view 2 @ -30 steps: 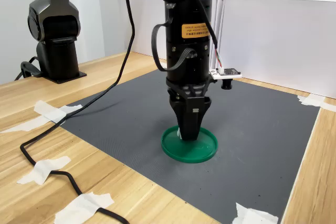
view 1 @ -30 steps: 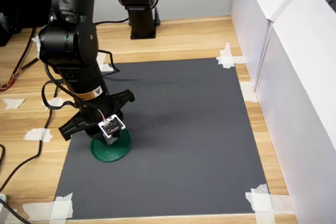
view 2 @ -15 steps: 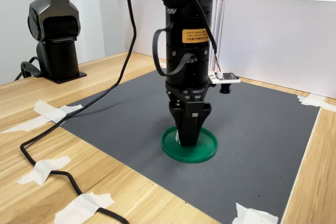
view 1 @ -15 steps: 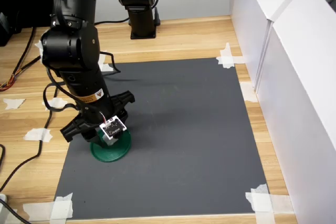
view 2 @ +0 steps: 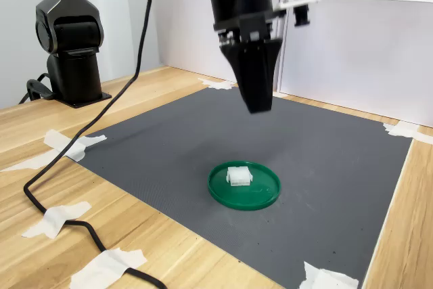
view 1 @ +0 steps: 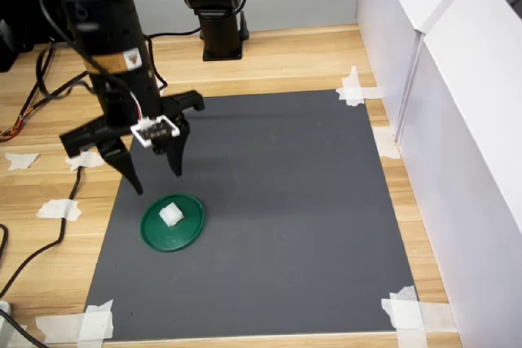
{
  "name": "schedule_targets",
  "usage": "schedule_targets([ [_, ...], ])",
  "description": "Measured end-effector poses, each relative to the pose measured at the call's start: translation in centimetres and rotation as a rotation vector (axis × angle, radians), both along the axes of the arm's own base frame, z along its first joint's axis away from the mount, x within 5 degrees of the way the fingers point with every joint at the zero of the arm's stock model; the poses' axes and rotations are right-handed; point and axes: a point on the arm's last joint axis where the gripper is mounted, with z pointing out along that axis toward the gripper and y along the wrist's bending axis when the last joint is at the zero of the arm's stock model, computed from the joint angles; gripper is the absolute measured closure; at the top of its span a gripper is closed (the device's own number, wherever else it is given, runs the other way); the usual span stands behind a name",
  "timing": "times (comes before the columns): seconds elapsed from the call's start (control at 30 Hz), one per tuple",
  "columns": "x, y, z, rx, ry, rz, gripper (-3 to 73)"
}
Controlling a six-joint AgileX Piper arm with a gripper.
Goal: Grasp a white terminal and put it on the green lid.
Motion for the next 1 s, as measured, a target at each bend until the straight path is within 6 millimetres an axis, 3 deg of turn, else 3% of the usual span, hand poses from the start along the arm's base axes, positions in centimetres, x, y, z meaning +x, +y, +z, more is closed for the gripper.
schedule_targets([
  [0.1,-1.6,0.4,2.4,0.051,-0.041,-0.022,34.6],
  [0.27,-4.4,1.1,5.4,0.116,-0.115,-0.033,61.3],
  [0.37,-6.6,1.5,6.0,0.145,-0.158,-0.039,68.7],
  [0.67,-14.4,2.6,5.3,0.242,-0.298,-0.068,71.1],
  [1.0,-22.3,3.7,-0.2,0.245,-0.411,0.013,71.1],
])
